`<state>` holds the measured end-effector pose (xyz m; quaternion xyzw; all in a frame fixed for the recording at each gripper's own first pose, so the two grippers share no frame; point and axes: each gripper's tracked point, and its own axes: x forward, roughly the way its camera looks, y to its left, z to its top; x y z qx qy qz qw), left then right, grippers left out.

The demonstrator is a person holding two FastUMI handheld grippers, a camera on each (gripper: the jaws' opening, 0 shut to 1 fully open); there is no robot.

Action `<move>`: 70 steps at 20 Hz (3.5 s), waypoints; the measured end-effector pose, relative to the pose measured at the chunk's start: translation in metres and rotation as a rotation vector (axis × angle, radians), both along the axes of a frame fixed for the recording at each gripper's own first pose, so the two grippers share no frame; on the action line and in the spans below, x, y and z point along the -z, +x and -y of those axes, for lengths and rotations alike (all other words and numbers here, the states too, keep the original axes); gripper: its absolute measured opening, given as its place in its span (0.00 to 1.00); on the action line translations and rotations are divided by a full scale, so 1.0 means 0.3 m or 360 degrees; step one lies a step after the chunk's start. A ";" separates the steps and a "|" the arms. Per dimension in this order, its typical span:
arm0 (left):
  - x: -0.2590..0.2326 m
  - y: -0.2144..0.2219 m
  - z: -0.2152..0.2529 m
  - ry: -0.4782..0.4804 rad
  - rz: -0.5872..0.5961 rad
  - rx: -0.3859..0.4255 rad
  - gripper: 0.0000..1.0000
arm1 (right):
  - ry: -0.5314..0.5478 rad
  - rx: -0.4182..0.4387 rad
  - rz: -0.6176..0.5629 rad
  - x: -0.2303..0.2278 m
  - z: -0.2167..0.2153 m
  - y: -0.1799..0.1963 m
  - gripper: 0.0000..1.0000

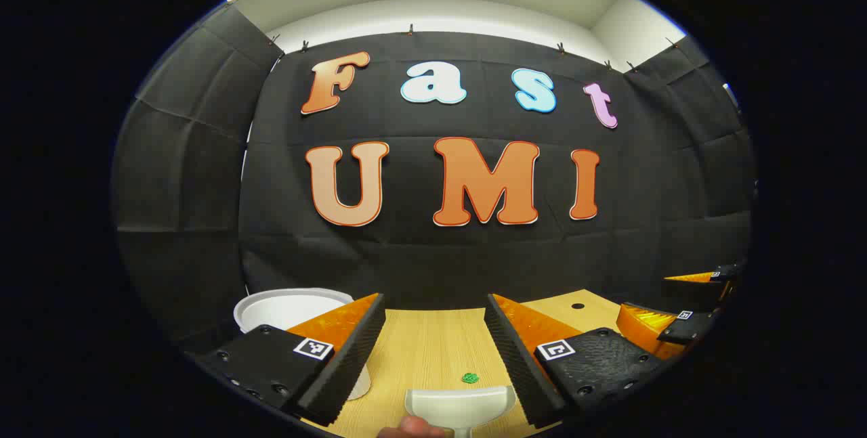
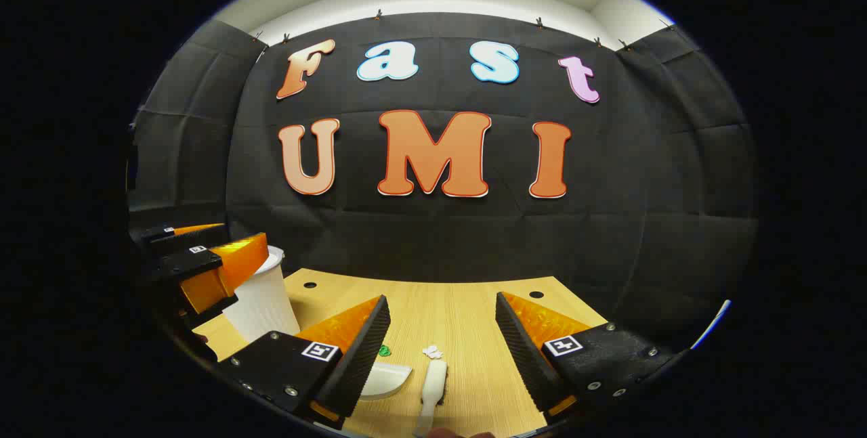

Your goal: Pick up the small broom and dustpan from the desktop, sweep the trash into the dustpan with the broom, and then empty the trash into the garbage bin.

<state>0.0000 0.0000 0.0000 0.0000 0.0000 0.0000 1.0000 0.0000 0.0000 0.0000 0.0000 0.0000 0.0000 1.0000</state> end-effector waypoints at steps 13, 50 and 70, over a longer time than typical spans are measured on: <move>-0.008 0.021 0.037 0.0008 0.0005 -0.0044 0.93 | 0.0011 -0.0010 0.0046 -0.027 0.040 0.019 0.94; 0.474 -0.017 0.028 -0.0066 -0.0695 0.0190 0.94 | -0.0001 0.0086 -0.0582 0.370 -0.069 0.021 0.94; 1.155 -0.239 0.092 -0.0292 -0.2240 0.0173 0.96 | -0.0113 -0.0019 -0.1687 1.099 -0.023 0.159 0.94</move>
